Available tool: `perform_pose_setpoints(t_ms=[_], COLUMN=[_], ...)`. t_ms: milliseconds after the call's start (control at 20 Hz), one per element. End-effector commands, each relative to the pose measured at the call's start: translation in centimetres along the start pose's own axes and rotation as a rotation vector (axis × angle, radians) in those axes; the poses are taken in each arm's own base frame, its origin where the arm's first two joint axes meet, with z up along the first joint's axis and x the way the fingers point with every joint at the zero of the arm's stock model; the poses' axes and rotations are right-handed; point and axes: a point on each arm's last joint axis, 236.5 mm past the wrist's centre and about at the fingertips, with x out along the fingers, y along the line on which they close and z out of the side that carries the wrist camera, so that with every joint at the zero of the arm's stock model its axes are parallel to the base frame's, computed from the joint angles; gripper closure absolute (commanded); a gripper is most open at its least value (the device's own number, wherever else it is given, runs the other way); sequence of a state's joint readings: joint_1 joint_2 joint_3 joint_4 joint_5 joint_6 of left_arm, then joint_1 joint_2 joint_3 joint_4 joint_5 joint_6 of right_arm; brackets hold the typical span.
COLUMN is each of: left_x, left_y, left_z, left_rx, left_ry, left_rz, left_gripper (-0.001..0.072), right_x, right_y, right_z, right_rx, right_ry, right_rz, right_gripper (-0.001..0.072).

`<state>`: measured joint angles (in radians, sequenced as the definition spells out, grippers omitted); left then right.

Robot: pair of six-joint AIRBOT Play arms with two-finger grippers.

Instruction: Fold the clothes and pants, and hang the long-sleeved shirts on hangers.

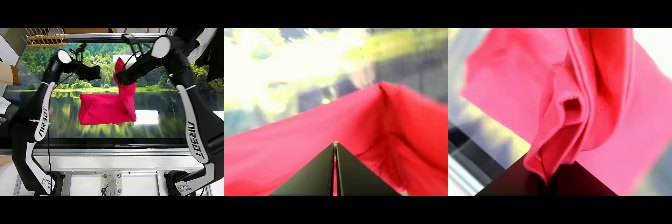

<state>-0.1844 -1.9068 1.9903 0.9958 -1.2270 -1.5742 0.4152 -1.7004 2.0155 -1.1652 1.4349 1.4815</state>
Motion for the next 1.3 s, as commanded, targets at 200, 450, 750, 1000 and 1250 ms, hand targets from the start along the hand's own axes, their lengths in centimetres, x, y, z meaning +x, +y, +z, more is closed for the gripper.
perform_pose_setpoints(t_ms=[200,450,750,1000,1250], left_x=[-10.1,-14.0,-15.3,-12.2,-9.4], left_y=[4.7,5.9,6.1,4.5,1.5], left_z=[2.4,2.8,0.6,-5.5,-8.4], left_rx=[-0.055,-0.073,-0.073,-0.046,0.012], left_ry=[-0.11,-0.154,-0.183,-0.095,-0.069], left_rz=[0.056,0.077,0.095,0.084,0.061], left_gripper=[0.0694,0.0694,0.0695,0.0694,0.0694], right_x=[15.1,20.3,12.8,7.6,9.2], right_y=[9.1,15.4,4.5,-12.8,-19.9], right_z=[1.0,-0.6,0.3,-9.7,-16.1], right_rx=[-0.021,0.033,0.112,0.47,0.831], right_ry=[-0.034,-0.021,-0.067,0.027,0.063], right_rz=[0.189,0.395,0.255,0.096,0.169], right_gripper=[0.0685,-0.0005,-0.0002,-0.0003,-0.0002])
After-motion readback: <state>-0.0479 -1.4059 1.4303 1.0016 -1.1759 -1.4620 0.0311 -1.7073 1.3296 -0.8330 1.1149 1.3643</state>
